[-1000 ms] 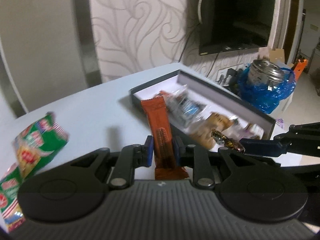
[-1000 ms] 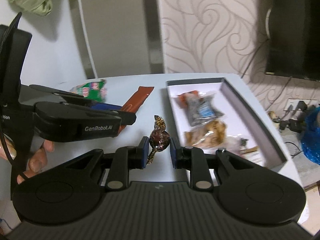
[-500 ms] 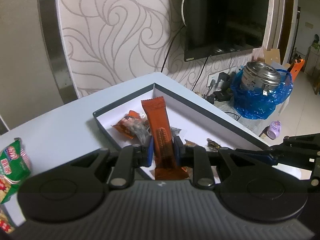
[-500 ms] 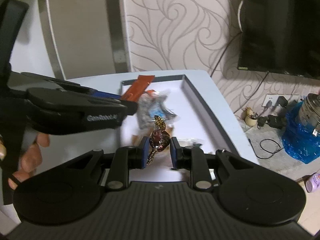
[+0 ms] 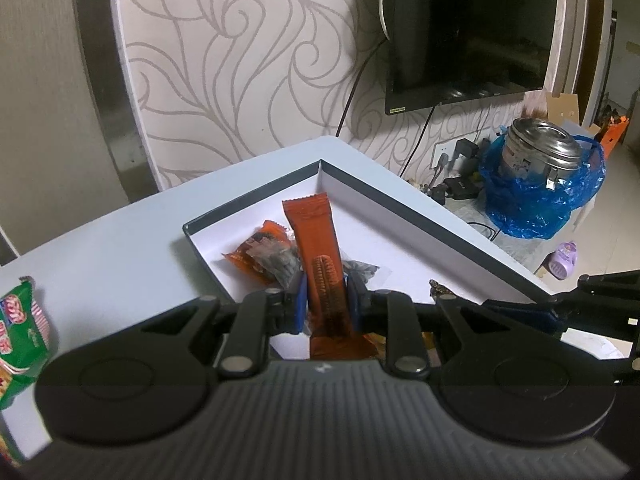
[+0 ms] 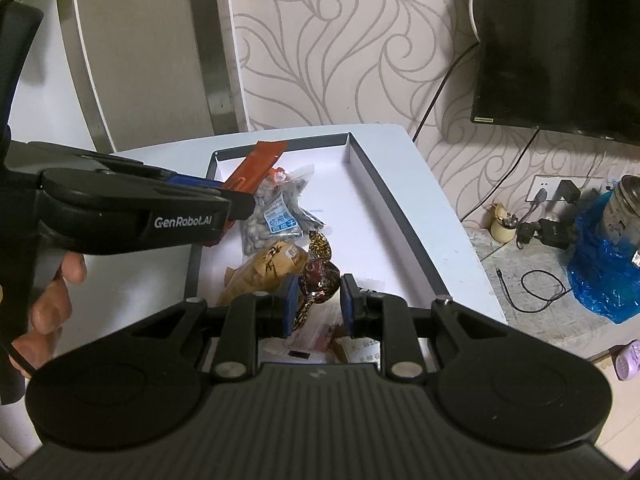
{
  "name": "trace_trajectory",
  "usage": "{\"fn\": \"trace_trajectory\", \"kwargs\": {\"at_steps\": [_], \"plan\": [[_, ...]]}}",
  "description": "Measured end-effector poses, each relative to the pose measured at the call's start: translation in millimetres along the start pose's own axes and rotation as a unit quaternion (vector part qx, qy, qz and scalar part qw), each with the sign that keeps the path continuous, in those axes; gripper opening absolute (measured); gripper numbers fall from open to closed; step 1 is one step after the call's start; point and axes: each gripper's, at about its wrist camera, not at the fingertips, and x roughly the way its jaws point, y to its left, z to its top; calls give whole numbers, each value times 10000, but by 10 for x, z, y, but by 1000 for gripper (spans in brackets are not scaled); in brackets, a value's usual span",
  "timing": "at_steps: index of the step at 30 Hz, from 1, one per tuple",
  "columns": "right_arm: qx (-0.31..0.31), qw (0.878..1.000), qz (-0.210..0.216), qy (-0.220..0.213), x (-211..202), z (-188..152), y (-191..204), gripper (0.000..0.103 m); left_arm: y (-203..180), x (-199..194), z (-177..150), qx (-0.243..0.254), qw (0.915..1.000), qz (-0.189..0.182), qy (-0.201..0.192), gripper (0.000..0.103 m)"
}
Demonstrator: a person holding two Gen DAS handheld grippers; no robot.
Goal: Organize snacks
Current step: 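Lower orange packet into box and open left gripper while right releases chocolate there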
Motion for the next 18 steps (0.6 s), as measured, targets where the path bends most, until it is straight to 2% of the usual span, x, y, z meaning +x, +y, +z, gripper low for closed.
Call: {"fn": "trace_trajectory", "kwargs": {"at_steps": [18], "plan": [[-97, 9999, 29, 104, 73, 25, -17, 27, -42, 114, -24, 12, 9999, -10, 171, 25]]}}
